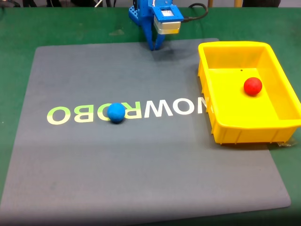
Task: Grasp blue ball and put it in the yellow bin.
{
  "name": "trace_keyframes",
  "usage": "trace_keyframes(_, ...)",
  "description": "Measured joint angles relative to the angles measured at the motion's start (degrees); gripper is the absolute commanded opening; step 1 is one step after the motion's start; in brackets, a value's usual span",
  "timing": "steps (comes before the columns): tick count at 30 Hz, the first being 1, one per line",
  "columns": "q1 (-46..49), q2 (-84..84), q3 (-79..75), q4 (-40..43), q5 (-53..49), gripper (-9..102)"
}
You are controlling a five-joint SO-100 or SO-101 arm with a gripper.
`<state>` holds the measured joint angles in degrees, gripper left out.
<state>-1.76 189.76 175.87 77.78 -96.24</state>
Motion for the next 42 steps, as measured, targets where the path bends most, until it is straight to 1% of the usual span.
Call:
trace_keyframes(12, 0.0, 0.3, 0.0, 0.4, 2.1, 0)
trace_keyframes(13, 0.0, 0.3, 0.0, 0.4, 2.1, 2)
trace_keyframes(16, 0.6, 0.3, 0.0, 0.3, 2.1, 18)
trace_keyframes(19, 4.7, 0.3, -0.3, -2.6, 0.9, 28)
trace_keyframes(23, 10.5, 0.3, -2.0, -9.7, -4.6, 34)
trace_keyframes(27, 13.0, -0.7, -3.3, -17.7, -7.9, 34)
trace_keyframes(30, 13.0, -9.1, -9.8, -22.2, -6.9, 34)
trace_keyframes(34, 13.0, -28.5, -23.6, -28.8, -4.0, 35)
trace_keyframes(42, 16.5, -65.7, -48.1, -39.7, -4.1, 35)
